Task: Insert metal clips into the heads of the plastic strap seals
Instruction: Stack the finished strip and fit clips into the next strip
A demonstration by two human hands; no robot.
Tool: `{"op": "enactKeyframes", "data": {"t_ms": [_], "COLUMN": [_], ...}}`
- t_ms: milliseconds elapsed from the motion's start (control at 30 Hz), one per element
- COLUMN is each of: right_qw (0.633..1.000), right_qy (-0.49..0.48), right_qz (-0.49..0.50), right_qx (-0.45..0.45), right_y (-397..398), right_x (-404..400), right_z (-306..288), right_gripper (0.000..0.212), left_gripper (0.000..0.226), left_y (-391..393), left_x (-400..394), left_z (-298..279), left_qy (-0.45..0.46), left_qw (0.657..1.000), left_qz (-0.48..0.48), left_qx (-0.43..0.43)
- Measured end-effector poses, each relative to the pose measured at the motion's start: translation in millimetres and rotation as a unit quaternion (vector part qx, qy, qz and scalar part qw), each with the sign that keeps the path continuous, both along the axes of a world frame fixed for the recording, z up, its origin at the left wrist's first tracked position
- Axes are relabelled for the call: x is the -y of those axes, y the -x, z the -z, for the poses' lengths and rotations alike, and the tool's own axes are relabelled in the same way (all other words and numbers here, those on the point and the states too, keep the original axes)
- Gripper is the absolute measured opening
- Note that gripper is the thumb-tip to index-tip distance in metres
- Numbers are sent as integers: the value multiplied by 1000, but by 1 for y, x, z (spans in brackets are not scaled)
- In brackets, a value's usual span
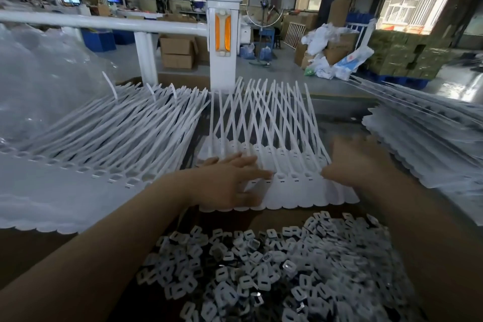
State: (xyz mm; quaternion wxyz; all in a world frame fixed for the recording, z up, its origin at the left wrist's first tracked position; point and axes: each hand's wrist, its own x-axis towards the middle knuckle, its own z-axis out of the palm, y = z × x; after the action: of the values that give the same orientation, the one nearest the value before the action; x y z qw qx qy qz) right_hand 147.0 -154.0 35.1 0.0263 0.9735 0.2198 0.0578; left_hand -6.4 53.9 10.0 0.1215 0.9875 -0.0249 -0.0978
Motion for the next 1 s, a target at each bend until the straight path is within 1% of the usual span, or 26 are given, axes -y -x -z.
{"op": "enactKeyframes", "data": {"t_ms": [33, 67, 100, 133, 167, 200, 233, 267, 367, 433, 533, 600, 633, 667, 700, 767, 833, 900, 1000], "right_qw": [998, 989, 969, 944, 918, 897, 881, 871, 847, 833, 840, 850, 855, 858, 860, 861, 859, 856, 854], "right_qy": [-23, -62, -96, -97, -65, -21, 13, 25, -14, -3, 35, 49, 53, 56, 60, 71, 79, 82, 73], "right_qz": [-62, -134, -203, -253, -289, -317, -339, -356, -399, -421, -433, -425, -420, -417, -416, -416, -416, -418, -415], "right_qx": [19, -17, -100, -190, -262, -307, -330, -338, -352, -359, -324, -307, -300, -295, -289, -282, -288, -294, -306], "right_y": [5, 11, 20, 30, 40, 49, 55, 61, 75, 85, 95, 99, 100, 101, 102, 102, 103, 103, 100], "right_x": [-2, -5, -9, -13, -16, -19, -22, -25, -31, -36, -42, -45, -46, -46, -46, -46, -47, -47, -45], "right_z": [-4, -10, -16, -21, -24, -25, -25, -25, -29, -29, -23, -20, -20, -20, -20, -21, -21, -20, -20], "right_gripper": [29, 21, 18, 17, 15, 14, 12, 11, 11, 9, 13, 17, 18, 18, 18, 18, 16, 14, 8], "left_gripper": [60, 60, 60, 61, 63, 64, 65, 65, 62, 60, 54, 51, 52, 55, 62, 79, 91, 97, 105], "left_y": [0, 0, 1, 2, 3, 4, 4, 5, 5, 6, 6, 5, 5, 5, 6, 9, 11, 11, 9], "left_x": [0, -1, -1, -2, -3, -3, -3, -3, -1, -1, -2, -4, -5, -8, -11, -19, -22, -21, -19], "left_z": [0, -1, -2, -3, -3, -4, -5, -6, -8, -11, -17, -22, -24, -26, -26, -26, -26, -24, -22], "left_qy": [5, 10, 16, 22, 31, 40, 47, 50, 56, 99, 220, 267, 272, 256, 221, 162, 148, 125, 92], "left_qw": [1000, 999, 999, 998, 997, 995, 994, 993, 993, 991, 975, 963, 961, 965, 973, 985, 984, 984, 985], "left_qz": [12, 23, 33, 42, 49, 55, 62, 67, 68, 54, 7, -27, -42, -53, -58, -59, -55, -42, -38], "left_qx": [-9, -21, -33, -45, -56, -67, -76, -82, -82, -74, -30, 5, 15, 20, 15, -24, -81, -120, -138]}}
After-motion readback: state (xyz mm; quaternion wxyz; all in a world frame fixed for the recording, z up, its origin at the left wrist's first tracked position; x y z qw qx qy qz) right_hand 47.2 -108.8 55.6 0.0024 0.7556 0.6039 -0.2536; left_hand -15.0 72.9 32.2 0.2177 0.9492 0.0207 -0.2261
